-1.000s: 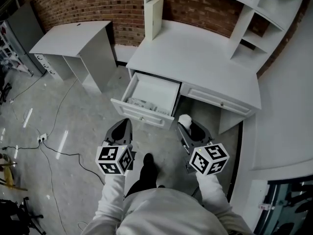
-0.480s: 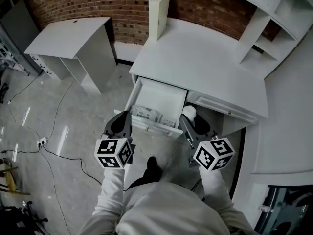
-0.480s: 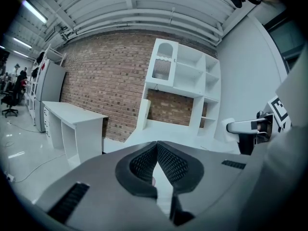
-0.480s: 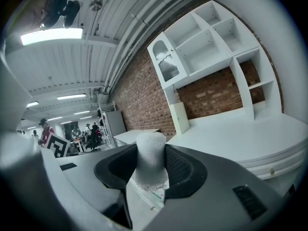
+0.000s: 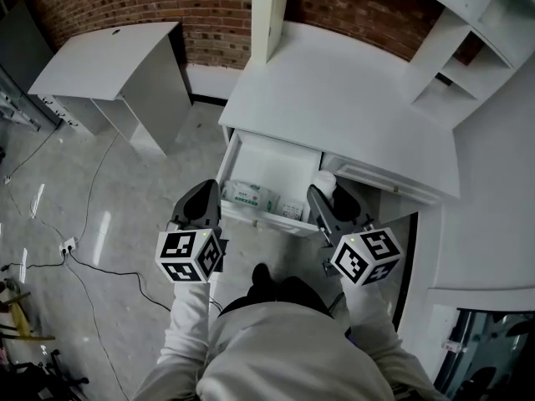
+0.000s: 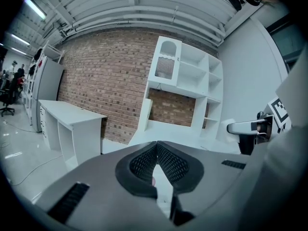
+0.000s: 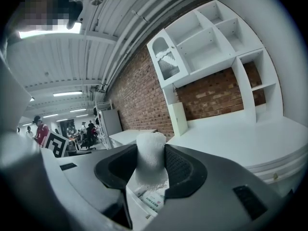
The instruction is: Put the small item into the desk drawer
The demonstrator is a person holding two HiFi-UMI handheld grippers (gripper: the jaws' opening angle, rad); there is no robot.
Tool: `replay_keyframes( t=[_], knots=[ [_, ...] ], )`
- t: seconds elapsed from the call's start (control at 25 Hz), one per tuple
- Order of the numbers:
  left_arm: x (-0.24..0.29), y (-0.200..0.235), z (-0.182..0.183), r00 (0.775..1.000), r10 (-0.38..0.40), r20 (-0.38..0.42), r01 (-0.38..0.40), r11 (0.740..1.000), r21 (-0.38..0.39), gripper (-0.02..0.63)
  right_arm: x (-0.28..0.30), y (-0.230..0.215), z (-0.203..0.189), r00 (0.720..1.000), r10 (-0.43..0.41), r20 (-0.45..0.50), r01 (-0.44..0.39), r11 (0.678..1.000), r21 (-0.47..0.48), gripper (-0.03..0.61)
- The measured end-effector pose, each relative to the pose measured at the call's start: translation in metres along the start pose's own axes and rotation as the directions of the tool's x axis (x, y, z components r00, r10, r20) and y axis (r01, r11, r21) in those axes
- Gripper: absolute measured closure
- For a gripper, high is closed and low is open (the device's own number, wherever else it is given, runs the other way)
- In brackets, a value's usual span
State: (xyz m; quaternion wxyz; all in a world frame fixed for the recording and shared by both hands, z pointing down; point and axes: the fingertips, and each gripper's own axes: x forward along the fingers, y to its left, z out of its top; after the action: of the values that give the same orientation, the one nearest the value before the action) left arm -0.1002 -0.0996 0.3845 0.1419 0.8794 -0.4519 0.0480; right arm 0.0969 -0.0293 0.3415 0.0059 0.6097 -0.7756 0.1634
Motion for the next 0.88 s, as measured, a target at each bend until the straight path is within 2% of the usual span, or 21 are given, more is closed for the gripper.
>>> replay_keyframes(
  t=[0.24, 0.56, 0.88],
  knots=[
    [0.009, 0.001, -0.005, 1.0, -0.013, -0.004, 0.013, 1.0, 0.003, 0.597, 0.006, -0.011, -0.004, 1.0, -0.025, -0.012, 0.025, 1.0, 0.001, 0.385],
    [0.027, -0.005, 0.002, 1.0, -0.024, -0.005, 0.025, 0.999, 0.045, 0.597, 0.023, -0.028, 0.001, 1.0, -0.015, -0.01, 0.015, 1.0, -0.002, 0.385],
    [0.058, 0.002, 0.011, 1.0, 0.001, -0.002, -0.001, 0.999, 0.04, 0.596, 0.054, -0.051, 0.009, 1.0, 0.001, -0.023, -0.001, 1.0, -0.02, 0.385]
  ],
)
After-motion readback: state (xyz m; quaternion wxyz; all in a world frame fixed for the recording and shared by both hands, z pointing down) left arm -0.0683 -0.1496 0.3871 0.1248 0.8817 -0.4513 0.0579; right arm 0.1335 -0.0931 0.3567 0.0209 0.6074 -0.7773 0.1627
